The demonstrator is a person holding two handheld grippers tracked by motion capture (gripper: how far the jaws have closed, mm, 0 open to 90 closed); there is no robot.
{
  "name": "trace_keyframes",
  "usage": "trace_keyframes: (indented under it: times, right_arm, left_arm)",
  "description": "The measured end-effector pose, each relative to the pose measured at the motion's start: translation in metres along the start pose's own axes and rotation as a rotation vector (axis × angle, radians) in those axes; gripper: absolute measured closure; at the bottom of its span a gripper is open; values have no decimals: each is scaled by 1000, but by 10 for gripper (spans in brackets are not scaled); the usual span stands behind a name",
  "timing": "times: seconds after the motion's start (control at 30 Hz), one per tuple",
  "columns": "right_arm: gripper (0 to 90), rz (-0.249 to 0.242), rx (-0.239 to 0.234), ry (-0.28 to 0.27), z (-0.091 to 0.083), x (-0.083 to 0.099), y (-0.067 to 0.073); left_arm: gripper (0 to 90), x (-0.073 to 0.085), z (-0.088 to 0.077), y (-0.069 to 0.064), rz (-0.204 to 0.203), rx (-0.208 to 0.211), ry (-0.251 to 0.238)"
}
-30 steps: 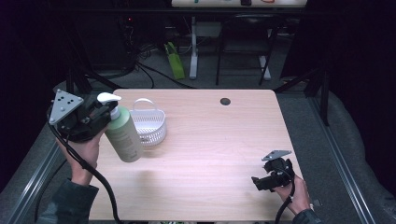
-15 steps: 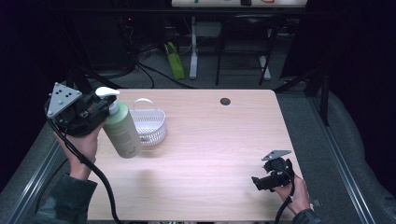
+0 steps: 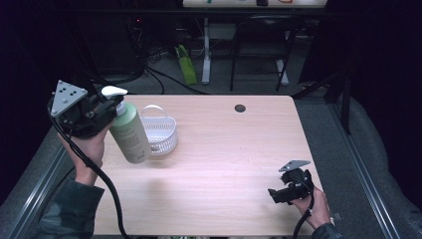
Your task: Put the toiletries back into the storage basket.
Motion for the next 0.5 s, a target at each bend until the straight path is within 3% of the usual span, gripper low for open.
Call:
trace_keyframes:
  times: [0.5]
  right_arm:
    - [46, 3, -1, 3, 1, 0, 0]
  left_arm:
    - [675, -16, 10, 2, 16, -6, -6]
Point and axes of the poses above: each handheld gripper's, and its own axes: z roughly forward along the jaws, x roughly out of its underside, y roughly to its left, the point moved 1 cm from there along z, roughly forward along the jaws, and after that the axes turned 5 degrees about z, right-handed, at the moved point
